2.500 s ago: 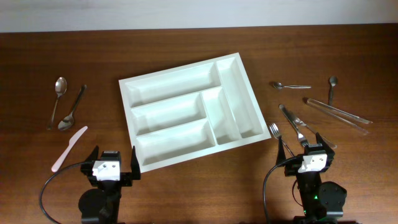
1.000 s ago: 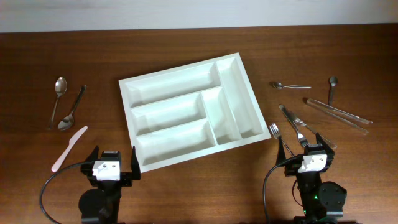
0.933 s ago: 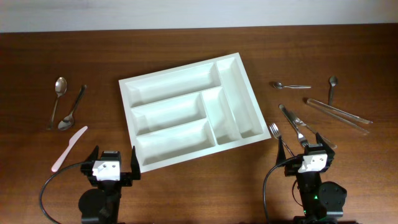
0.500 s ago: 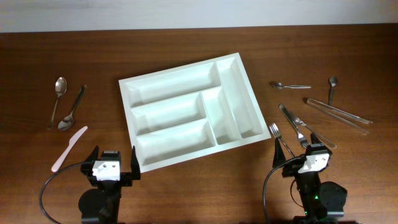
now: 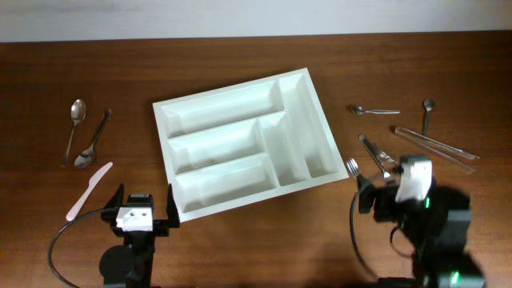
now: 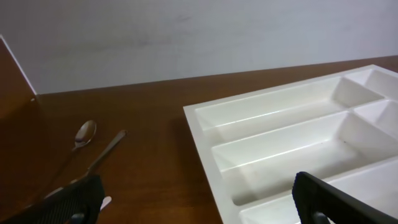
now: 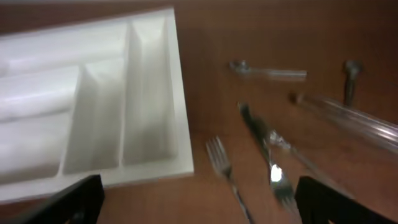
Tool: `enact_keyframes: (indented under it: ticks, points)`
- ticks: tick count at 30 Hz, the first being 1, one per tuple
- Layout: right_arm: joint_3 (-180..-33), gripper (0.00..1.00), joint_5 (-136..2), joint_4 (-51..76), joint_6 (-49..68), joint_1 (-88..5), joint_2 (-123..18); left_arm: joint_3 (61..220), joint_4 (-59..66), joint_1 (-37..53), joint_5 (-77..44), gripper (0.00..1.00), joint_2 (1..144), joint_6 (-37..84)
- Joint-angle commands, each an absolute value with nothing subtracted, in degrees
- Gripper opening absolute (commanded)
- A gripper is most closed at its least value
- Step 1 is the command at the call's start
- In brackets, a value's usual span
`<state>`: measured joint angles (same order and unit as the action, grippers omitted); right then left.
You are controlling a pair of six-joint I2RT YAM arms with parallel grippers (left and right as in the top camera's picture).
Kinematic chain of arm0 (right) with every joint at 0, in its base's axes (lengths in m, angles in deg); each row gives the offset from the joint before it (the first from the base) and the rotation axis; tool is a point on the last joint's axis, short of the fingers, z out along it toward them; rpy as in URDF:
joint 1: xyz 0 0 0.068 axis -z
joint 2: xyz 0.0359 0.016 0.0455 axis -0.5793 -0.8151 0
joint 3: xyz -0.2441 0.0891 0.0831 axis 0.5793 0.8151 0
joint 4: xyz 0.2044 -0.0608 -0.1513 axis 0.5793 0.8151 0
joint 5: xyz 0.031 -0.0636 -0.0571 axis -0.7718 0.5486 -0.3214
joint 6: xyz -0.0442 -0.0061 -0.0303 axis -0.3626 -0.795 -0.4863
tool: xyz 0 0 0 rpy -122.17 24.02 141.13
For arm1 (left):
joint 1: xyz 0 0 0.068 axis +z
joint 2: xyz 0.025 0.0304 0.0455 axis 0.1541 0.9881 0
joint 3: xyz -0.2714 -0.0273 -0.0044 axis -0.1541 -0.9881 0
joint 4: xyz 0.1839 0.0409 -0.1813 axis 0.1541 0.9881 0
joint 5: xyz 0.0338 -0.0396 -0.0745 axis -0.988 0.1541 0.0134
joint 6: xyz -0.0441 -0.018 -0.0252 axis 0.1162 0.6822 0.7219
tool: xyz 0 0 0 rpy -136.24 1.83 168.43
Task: Pack container
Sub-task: 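Move the right gripper over the two long metal tongs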
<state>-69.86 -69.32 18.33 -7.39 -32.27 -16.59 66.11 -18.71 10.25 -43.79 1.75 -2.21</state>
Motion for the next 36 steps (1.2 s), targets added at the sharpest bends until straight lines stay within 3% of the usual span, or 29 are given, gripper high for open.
enact_keyframes:
  ticks: [1, 8, 16, 26, 30, 32, 33, 36]
  points:
    - [-81.88, 0.99, -69.89, 24.76, -6.74, -32.77, -29.66, 65.65, -19.98, 10.1, -44.65, 0.99, 1.25, -0.72]
    - [-102.41, 0.99, -77.3, 39.21, -3.98, -32.75, -51.28, 66.65, -21.81, 10.14, -44.67, 0.99, 3.96, 1.66]
    - [-113.36, 0.99, -76.44, 41.39, -3.94, -29.6, -67.63, 76.75, -16.74, 10.14, -44.21, 0.99, 20.29, 7.19]
    - [-124.85, 0.99, -67.44, 44.58, -0.9, -13.32, -76.35, 98.8, -8.35, 12.64, -44.23, 0.99, 46.65, 4.31]
    - [-124.85, 0.88, -67.42, 44.82, 5.17, -7.46, -79.1, 103.59, -7.82, 16.9, -44.23, 0.99, 53.99, 4.13]
    - [-124.85, 0.91, -67.4, 44.78, 8.08, -5.54, -81.16, 105.06, -7.87, 19.74, -44.25, 0.99, 57.23, 4.13]
    - [-124.85, 1.0, -67.4, 44.82, 9.57, -4.84, -82.25, 105.43, -7.93, 21.09, -44.28, 0.99, 58.45, 4.13]
    - [-124.83, 0.99, -67.5, 45.24, 16.69, -2.67, -86.34, 105.56, -8.24, 26.62, -45.74, 0.99, 62.8, 4.13]
